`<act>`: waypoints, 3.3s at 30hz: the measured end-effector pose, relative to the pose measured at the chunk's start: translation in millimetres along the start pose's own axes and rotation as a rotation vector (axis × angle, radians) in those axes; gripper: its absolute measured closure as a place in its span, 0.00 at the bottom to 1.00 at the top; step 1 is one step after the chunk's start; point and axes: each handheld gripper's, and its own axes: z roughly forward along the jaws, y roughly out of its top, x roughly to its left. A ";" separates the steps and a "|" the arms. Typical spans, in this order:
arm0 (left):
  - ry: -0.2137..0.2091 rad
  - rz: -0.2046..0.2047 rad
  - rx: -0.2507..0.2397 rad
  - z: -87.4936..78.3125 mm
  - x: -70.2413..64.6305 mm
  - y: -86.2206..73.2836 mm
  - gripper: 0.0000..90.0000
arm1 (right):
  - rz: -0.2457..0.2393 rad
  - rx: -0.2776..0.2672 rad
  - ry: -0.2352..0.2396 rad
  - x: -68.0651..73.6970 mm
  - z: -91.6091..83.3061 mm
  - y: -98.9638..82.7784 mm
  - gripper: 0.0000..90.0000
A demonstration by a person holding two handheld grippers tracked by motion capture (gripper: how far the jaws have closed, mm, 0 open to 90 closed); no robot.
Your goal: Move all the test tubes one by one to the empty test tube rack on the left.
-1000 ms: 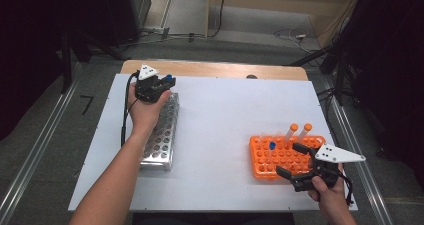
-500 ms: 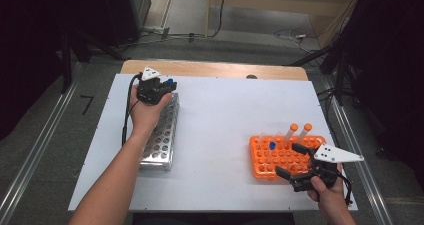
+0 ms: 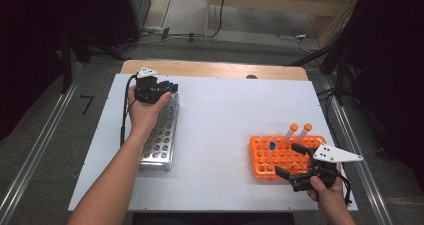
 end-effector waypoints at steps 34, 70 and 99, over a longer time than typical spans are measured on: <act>-0.190 0.090 -0.147 -103.4 -79.3 -40.5 0.00 | 0.011 0.001 -0.003 -2.3 6.9 -0.6 0.00; -0.284 0.101 -0.113 -115.5 -119.1 -84.5 0.00 | 0.107 0.083 -0.052 -11.0 40.4 -22.3 0.74; -0.290 0.107 -0.107 -112.4 -122.4 -86.5 0.00 | 0.027 0.079 -0.099 -1.3 42.2 -20.2 0.84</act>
